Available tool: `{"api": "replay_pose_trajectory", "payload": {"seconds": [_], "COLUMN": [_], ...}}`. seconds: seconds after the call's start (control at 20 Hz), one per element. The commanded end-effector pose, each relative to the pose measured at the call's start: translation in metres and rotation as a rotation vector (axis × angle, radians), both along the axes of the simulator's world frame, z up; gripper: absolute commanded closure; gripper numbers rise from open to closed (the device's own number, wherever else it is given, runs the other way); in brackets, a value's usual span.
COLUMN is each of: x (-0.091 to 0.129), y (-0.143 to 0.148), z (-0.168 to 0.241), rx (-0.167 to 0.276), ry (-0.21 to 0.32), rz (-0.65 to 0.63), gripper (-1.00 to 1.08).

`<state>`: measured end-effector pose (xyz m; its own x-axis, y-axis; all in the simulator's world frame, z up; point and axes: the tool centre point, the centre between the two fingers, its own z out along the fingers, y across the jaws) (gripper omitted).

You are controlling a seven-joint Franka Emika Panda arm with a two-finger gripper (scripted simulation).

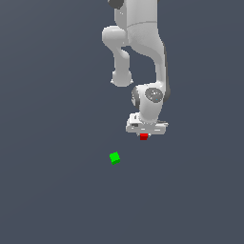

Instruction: Stack the red cube on top of the green cube.

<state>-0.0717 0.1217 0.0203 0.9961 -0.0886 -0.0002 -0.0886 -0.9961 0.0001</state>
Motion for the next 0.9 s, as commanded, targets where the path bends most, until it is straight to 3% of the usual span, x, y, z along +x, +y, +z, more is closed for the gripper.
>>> {"api": "replay_pose_trajectory", "payload": {"seconds": [0.0,0.45,0.85], "x": [0.000,0.000,-0.001], "y": [0.000,0.000,0.000], "z": [0.000,0.004,0.039], "rx": [0.000,0.000,0.000], "ry": [0.000,0.000,0.000], "rz": [0.000,0.000,0.000], "gripper": [1.08,1.08,1.08]}}
